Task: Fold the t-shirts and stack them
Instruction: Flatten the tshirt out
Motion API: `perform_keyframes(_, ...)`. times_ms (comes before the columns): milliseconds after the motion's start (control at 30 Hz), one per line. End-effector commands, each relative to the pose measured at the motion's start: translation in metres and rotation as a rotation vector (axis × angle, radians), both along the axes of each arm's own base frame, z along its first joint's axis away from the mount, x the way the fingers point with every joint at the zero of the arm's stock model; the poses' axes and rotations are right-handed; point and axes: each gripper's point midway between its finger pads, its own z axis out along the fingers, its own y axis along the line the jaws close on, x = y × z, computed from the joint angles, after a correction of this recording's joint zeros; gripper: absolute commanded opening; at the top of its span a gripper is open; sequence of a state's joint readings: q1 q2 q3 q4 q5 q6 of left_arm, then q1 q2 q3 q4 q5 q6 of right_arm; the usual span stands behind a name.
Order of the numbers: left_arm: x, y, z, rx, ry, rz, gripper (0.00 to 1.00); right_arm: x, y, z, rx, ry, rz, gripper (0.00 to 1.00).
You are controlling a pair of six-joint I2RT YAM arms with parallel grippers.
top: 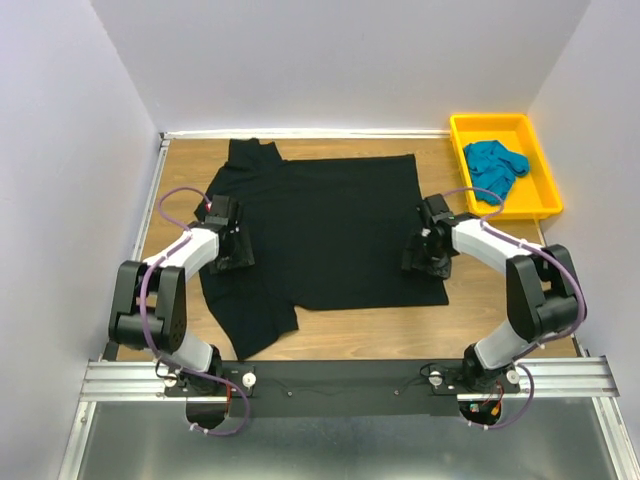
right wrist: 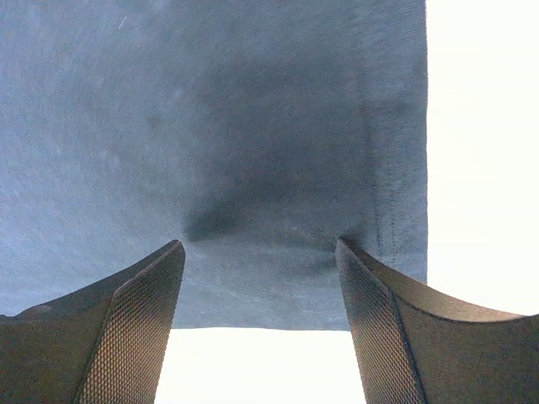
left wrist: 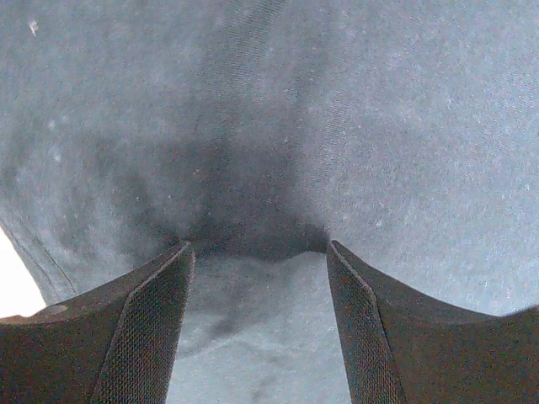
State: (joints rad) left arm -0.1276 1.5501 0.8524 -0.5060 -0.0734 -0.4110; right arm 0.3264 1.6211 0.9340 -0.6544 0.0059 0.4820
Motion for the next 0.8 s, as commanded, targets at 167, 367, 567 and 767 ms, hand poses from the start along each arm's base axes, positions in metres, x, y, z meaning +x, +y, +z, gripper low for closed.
perform_keyframes(167,-0.077,-0.06,-0.005,-0.227,0.191,-0.115,0.75,-0.059,-0.059,-0.004,-0.034,0.168,-0.25,0.84)
perform_keyframes(367,-0.018,-0.036,0.052,-0.135,-0.061,0.015,0.76,-0.005,-0.049,0.032,-0.012,-0.004,-0.144,0.84)
perform_keyframes(567,0.013,0.011,0.045,-0.074,-0.118,0.191,0.68,0.032,-0.015,0.039,0.086,-0.073,-0.072,0.83)
perform_keyframes(767,0.005,0.018,0.008,-0.068,-0.025,0.218,0.64,0.03,-0.015,0.01,0.08,-0.033,-0.125,0.83)
